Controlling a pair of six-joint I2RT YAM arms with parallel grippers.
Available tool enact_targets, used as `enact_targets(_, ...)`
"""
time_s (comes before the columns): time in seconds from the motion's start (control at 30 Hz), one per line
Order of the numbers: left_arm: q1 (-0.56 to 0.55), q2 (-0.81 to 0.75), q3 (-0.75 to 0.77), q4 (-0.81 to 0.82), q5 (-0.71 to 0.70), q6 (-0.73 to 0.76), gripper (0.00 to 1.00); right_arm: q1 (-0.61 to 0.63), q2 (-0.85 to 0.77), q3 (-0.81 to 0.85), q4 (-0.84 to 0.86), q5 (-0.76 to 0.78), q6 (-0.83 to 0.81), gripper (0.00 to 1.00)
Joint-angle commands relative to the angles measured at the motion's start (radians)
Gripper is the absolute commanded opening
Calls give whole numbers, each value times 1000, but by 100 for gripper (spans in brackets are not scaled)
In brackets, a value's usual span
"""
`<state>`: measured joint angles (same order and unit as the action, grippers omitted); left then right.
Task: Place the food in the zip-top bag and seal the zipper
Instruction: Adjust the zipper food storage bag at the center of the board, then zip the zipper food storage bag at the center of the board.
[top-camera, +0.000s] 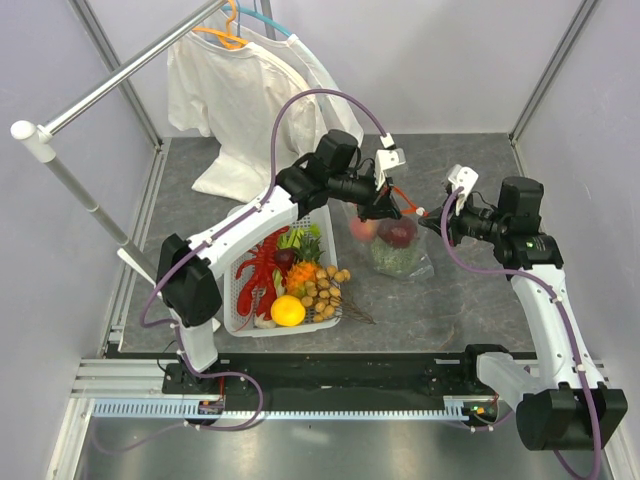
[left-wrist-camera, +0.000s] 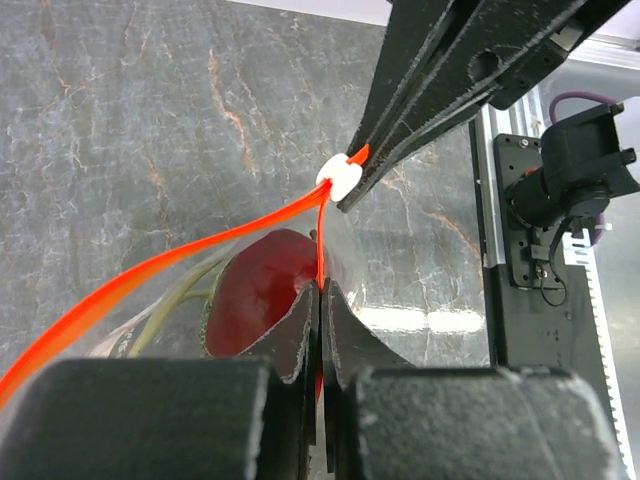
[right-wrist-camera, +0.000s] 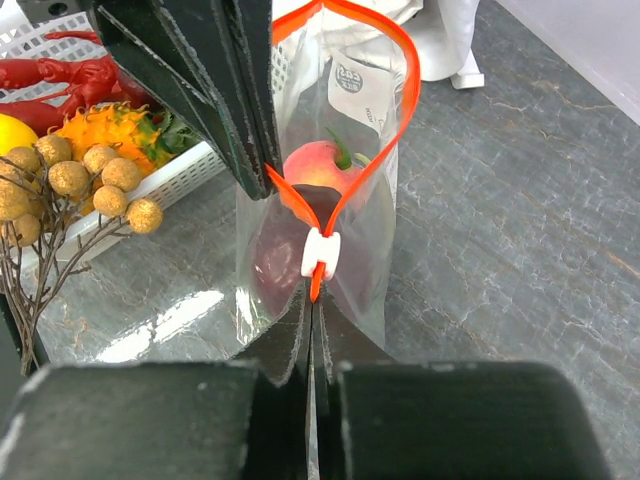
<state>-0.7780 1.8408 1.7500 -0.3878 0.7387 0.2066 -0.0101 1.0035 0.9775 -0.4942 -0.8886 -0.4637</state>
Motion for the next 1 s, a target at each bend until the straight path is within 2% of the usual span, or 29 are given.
enact_targets(0.0,-7,-66,-7,46,51,-10,2,4,-13,36,6,-39,-17,0)
enact_targets(0.03,-7,-64,-6,32,63,-7,5,4,-19,35,5,-41,-18,0)
enact_targets(0.07,-7,-67,-4,26,70,3,26,4,-23,30,5,-41,-21,0)
enact_targets(0.17,3,-92,-10,1,80,72,57,4,-35,23,0,-38,-59,0)
enact_targets(0.27,25,-136,-29,1,123,181,66,4,-39,29,-46,-71,-153,0)
enact_targets(0.43,20,-155,-29,-6,231,411,70,4,-11,66,-168,-96,-309,0)
enact_targets(0.6,-18,-108,23,-52,237,615,69,4,-35,55,-167,-79,-319,0)
enact_targets(0.8,-64,-26,85,-88,196,669,69,4,-77,30,-165,-50,-306,0)
enact_targets(0.97,-90,21,117,-82,162,648,63,4,-91,24,-167,-42,-293,0)
